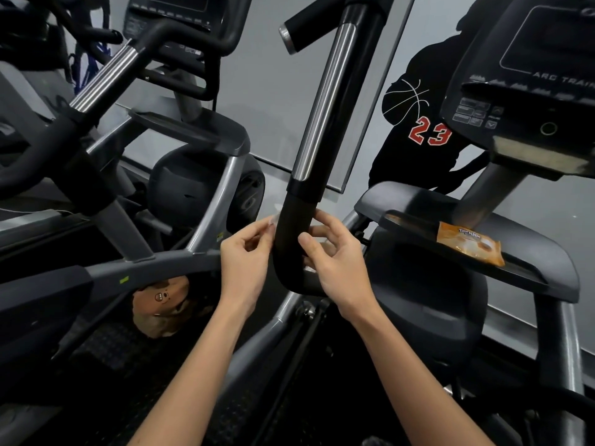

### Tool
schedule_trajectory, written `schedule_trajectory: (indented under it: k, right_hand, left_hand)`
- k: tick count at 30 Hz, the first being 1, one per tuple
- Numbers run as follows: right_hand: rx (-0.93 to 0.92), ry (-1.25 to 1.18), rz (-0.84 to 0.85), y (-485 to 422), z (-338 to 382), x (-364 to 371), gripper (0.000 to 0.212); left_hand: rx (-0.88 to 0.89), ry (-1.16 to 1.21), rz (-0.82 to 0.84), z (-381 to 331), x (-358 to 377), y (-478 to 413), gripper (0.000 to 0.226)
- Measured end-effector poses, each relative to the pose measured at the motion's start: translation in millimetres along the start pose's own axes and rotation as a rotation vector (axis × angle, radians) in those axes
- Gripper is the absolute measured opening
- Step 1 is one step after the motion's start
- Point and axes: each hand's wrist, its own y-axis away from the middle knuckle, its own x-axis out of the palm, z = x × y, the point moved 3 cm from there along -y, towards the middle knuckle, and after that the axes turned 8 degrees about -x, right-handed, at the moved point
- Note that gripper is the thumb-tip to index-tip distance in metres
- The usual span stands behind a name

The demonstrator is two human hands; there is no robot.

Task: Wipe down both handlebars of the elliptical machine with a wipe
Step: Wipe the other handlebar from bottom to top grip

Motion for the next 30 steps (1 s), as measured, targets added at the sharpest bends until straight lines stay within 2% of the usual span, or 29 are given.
schedule_trajectory:
  k: [6, 13, 20, 26, 30]
  right_hand:
    - [-0.027, -0.011, 0.005, -1.8, -1.8, -1.3, 0.034]
    - [-0.019, -0.027, 0.031, -3.4, -4.4, -3.9, 0.034]
    - [-0.057, -0.032, 0.044, -5.7, -6.6, -6.5, 0.033]
    - [-0.083, -0.03, 0.018, -4.7, -9.0, -4.3, 0.033]
    - [-0.082, -0.029, 0.025, -4.9, -8.2, -5.0, 0.032]
  left_hand:
    - [0.04, 0.058, 0.121, -27.0, 5.8, -16.9, 0.018]
    - [-0.101, -0.019, 0.178, 5.1, -17.6, -2.8, 0.019]
    - [0.04, 0.09, 0.158, -18.7, 9.8, -20.3, 0.02]
    - [-0.075, 0.081, 0.219, 11.8, -14.8, -7.4, 0.018]
    - [0.019, 0.076, 0.213, 2.7, -10.2, -5.9, 0.019]
